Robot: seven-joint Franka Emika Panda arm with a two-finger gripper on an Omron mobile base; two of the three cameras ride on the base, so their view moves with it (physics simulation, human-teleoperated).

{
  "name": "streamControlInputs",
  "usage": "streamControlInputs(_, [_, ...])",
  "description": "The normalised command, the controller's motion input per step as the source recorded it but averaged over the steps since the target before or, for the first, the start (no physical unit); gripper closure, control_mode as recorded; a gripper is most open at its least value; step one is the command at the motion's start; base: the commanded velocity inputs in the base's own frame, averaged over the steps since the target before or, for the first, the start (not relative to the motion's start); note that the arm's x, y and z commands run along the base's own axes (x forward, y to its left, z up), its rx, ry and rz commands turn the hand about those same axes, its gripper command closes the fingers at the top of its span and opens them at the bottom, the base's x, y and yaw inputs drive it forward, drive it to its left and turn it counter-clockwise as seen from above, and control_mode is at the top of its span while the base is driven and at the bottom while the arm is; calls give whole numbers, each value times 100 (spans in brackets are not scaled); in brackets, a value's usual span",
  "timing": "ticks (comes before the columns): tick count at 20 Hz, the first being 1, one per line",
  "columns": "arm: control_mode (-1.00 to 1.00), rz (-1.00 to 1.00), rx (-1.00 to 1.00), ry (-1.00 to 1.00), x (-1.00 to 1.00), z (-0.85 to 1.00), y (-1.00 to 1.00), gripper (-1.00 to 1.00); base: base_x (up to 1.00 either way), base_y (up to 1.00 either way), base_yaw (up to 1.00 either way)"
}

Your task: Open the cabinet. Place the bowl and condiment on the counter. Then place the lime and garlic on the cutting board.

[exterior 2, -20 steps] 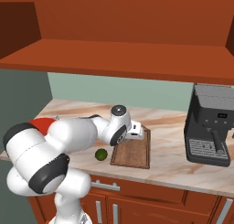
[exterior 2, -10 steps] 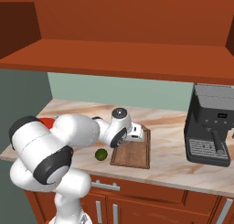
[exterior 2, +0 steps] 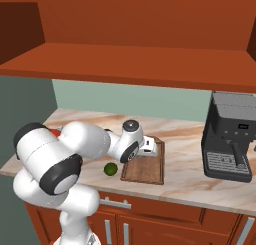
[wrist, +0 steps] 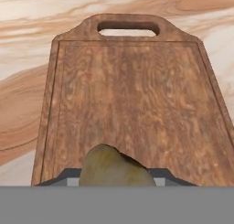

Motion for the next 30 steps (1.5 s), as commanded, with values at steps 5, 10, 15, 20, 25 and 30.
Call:
streamControlInputs(5, [-100, 0, -1, 0, 1, -5, 0, 100, 0, 0, 0])
streamControlInputs(10, [-100, 0, -1, 0, 0, -3, 0, 100, 0, 0, 0])
streamControlInputs(15, [-100, 0, -1, 0, 0, -10, 0, -100, 0, 0, 0])
streamControlInputs(20, [-100, -1, -1, 0, 0, -3, -1, -100, 0, 0, 0])
streamControlInputs(25, [-100, 0, 0, -9, -2, 24, -20, -100, 0, 0, 0])
streamControlInputs(30, [-100, 0, 0, -27, -26, 93, -6, -100, 0, 0, 0])
